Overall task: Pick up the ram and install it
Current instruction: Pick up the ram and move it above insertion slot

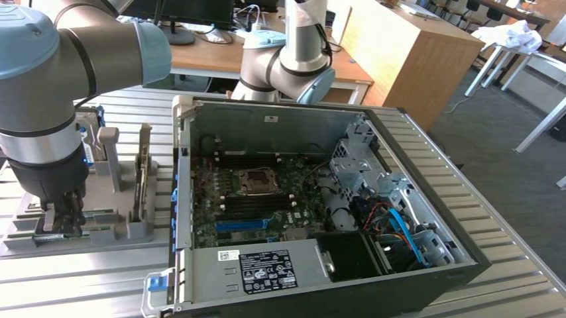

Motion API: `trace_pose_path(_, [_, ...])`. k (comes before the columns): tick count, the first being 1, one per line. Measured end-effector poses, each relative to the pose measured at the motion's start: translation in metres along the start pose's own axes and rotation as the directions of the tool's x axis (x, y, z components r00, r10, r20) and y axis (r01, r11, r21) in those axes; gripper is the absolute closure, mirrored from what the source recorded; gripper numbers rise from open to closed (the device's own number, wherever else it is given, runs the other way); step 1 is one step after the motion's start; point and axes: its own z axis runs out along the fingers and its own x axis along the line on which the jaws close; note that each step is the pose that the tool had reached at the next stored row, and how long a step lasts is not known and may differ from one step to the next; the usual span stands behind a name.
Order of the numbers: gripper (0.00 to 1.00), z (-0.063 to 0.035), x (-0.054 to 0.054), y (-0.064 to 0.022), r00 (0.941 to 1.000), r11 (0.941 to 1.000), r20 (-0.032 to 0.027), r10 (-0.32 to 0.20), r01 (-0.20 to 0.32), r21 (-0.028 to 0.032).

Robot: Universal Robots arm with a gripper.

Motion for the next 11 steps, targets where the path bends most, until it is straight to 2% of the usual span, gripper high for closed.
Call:
trace_pose_path(5, [0.74,0.0,0.0,0.0,1.0,1.0,0.0,0.0,0.0,-0.0001])
trace_pose_path(6, [0.81,0.0,0.0,0.0,1.0,1.0,0.0,0.0,0.0,0.0])
trace_pose_path(11, [0.81,0.0,0.0,0.0,1.0,1.0,0.0,0.0,0.0,0.0])
